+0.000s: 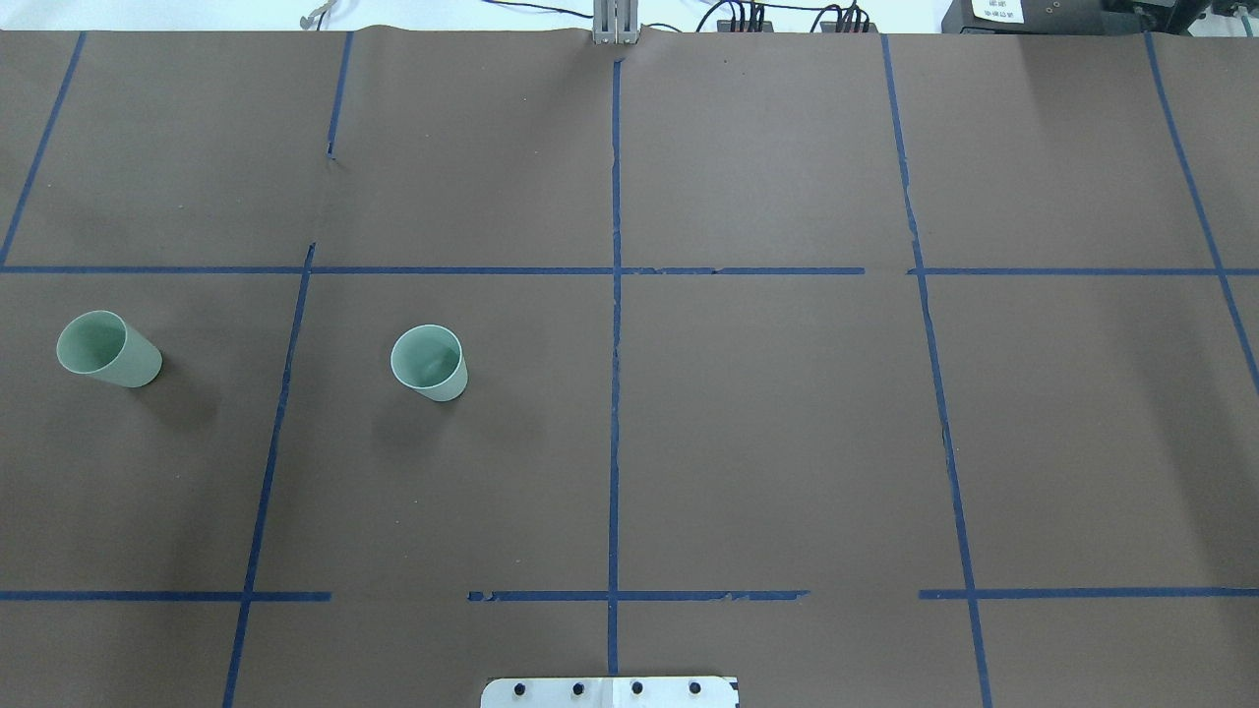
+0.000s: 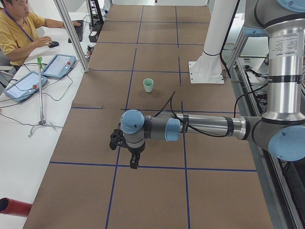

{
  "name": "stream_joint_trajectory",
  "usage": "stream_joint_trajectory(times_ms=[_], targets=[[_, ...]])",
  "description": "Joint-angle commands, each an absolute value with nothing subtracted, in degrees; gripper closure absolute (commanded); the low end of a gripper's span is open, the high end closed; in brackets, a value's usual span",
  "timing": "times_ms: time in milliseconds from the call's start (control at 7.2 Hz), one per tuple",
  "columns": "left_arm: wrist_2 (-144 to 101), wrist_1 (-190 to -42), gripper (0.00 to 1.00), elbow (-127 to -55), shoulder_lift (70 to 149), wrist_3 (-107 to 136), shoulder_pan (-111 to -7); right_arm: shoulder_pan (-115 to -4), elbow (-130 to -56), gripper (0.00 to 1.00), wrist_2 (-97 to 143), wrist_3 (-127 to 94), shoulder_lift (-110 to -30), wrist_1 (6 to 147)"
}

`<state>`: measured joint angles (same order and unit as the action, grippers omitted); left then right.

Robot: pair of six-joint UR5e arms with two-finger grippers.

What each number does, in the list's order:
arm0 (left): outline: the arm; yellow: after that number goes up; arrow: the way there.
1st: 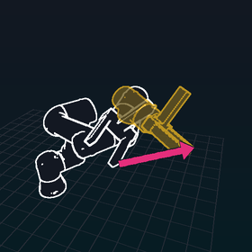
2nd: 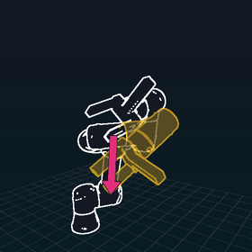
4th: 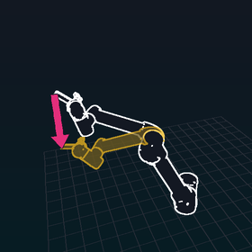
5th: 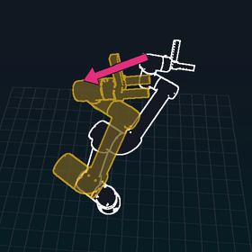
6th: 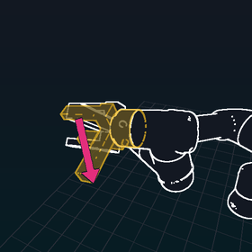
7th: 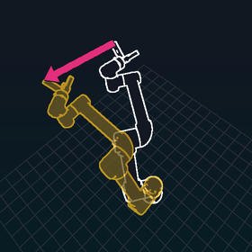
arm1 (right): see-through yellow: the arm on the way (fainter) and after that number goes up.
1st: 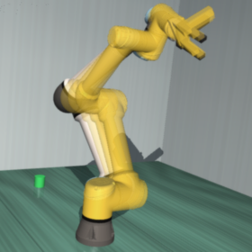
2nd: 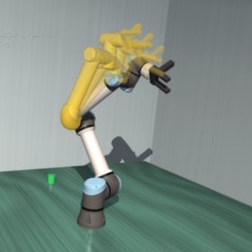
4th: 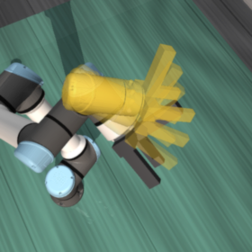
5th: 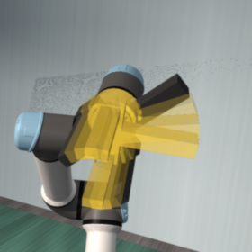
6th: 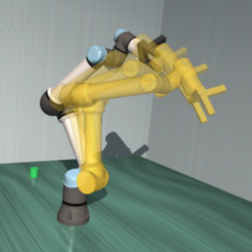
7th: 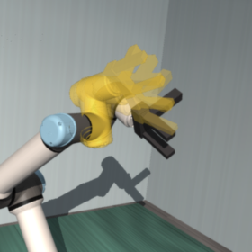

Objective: Stack cups

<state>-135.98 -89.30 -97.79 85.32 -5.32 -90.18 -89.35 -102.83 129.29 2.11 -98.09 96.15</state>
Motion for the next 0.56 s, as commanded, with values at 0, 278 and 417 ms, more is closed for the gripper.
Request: stream_joint_trajectory(times_ms=[0,278,417], targets=[[-136.1,-89.4,0.00,-97.8,85.3,-5.4,-90.2,-89.3,-102.8,0.00,129.3,2.1,-98.1,96.2],[-136.3,-96.4,0.00,-94.7,85.6,-4.9,-90.0,-89.4,-102.8,0.00,129.3,2.1,-98.1,96.2],[-136.6,-97.4,0.00,-95.1,85.7,-4.7,-90.0,-89.4,-102.8,0.00,129.3,2.1,-98.1,96.2]])
